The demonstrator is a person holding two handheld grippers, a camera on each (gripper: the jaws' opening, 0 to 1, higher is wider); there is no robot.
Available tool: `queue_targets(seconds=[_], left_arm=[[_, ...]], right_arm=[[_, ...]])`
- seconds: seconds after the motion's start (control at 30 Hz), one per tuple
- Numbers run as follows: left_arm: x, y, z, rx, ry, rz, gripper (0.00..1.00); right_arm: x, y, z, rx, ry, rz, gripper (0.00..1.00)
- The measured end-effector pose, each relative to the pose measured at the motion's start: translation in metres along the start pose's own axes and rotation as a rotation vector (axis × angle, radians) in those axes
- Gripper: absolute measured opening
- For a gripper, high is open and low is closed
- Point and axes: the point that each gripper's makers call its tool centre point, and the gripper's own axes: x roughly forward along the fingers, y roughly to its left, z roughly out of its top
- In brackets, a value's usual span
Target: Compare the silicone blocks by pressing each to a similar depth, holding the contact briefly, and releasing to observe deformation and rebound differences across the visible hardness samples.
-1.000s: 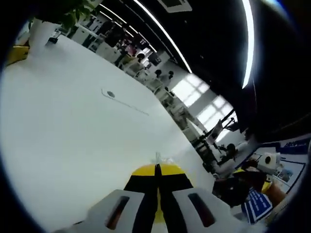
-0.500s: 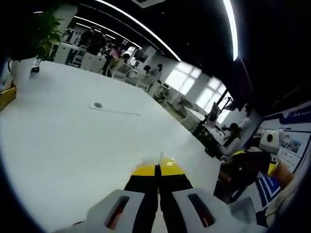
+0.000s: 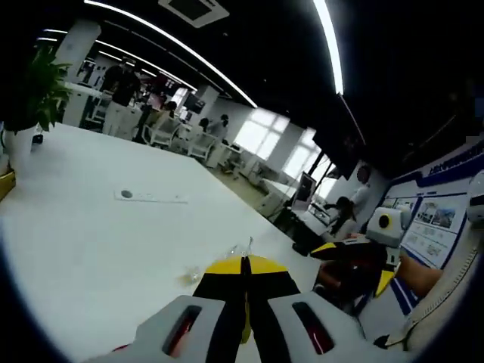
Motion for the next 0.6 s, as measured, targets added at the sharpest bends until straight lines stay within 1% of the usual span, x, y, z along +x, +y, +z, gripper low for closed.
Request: queue_targets(seconds=[0.07, 0.17, 0.23, 0.3, 0.43, 0.6], left_arm=[[0.000, -0.005, 0.002, 0.033, 0.011, -0.006, 0.00], [0.000, -0.014, 0.001, 0.050, 0.029, -0.018, 0.00], [0.000, -0.021, 0.001, 0.080, 0.046, -0.027, 0.00], [-0.001, -0.029, 0.005, 0.099, 0.047, -0.038, 0.00], [-0.005, -0.046, 0.016, 0.100, 0.028, -0.084, 0.00], [-0.010, -0.068, 0.030, 0.124, 0.009, -0.136, 0.00]], right_arm=[[0.001, 0.000, 0.008, -0.030, -0.007, 0.007, 0.80], [0.003, 0.000, 0.017, -0.068, -0.003, 0.022, 0.81], [0.006, 0.001, 0.025, -0.108, -0.003, 0.039, 0.83], [0.009, 0.000, 0.031, -0.129, 0.006, 0.049, 0.83], [0.016, -0.004, 0.039, -0.138, 0.002, 0.066, 0.85], [0.026, -0.001, 0.041, -0.128, -0.004, 0.094, 0.85]])
